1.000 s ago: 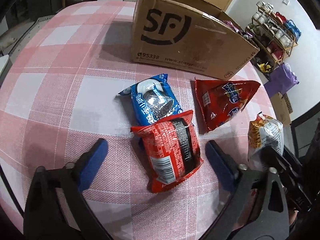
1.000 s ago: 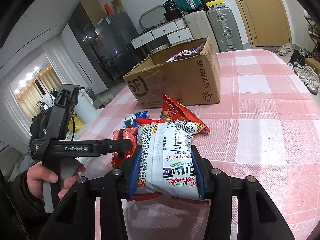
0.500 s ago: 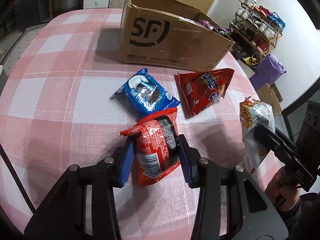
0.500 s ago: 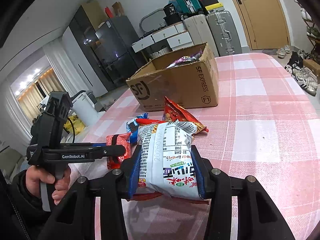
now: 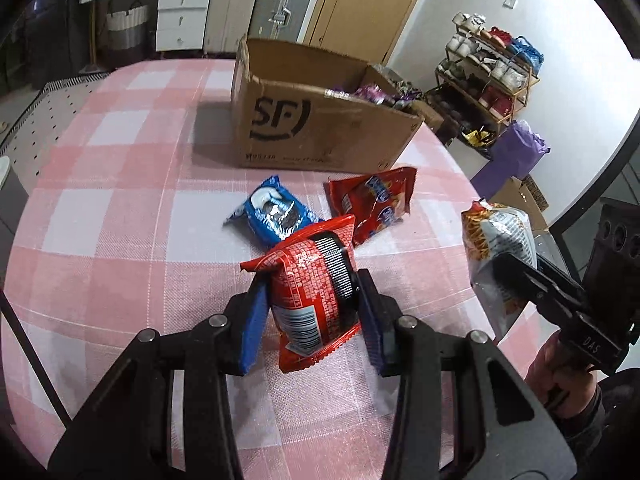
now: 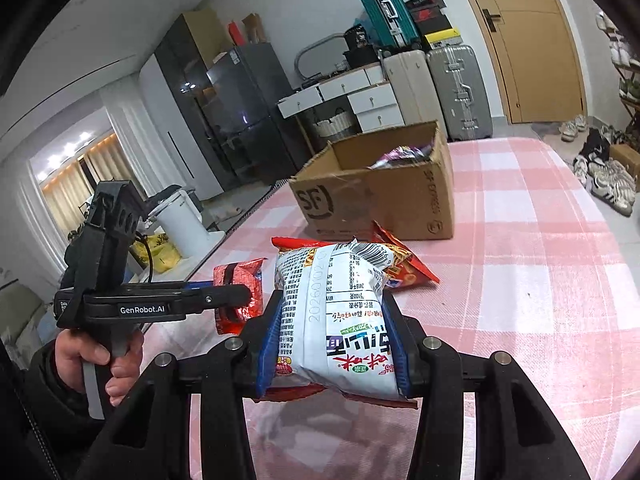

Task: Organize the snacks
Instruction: 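Carry the noodle bag and red cookie pack over the box with both grippers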

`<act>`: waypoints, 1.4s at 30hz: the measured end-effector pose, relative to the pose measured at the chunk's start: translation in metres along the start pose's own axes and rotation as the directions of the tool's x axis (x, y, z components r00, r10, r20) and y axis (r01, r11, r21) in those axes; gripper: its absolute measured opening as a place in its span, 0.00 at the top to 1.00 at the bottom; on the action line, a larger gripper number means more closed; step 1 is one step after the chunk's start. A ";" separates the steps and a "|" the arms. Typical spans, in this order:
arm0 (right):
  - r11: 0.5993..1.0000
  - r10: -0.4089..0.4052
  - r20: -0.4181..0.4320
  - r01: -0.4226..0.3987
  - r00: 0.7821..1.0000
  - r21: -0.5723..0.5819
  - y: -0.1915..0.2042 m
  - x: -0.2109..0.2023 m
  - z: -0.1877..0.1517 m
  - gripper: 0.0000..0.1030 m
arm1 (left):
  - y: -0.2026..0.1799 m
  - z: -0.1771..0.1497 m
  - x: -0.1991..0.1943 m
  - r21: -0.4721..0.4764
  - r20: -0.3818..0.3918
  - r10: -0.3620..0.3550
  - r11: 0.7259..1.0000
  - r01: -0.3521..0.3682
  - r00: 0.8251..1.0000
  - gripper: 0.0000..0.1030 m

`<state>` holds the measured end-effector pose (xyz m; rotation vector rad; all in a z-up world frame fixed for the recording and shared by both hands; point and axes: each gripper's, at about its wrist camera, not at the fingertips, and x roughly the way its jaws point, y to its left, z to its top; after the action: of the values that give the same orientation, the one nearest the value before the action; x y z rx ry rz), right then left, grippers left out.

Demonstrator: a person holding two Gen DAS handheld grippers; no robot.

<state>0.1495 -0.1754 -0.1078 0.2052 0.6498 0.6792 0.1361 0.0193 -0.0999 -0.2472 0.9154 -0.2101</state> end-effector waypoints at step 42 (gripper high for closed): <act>0.980 -0.025 0.185 0.061 0.982 -0.192 0.028 -0.005 0.199 0.56 | -0.015 0.208 -0.082 0.115 0.211 -0.011 0.993 -0.013 0.977 0.62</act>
<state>0.2550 -0.1519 0.0613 0.0680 0.4078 0.6694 0.2527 0.0536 0.0881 -0.1575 0.6893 -0.2309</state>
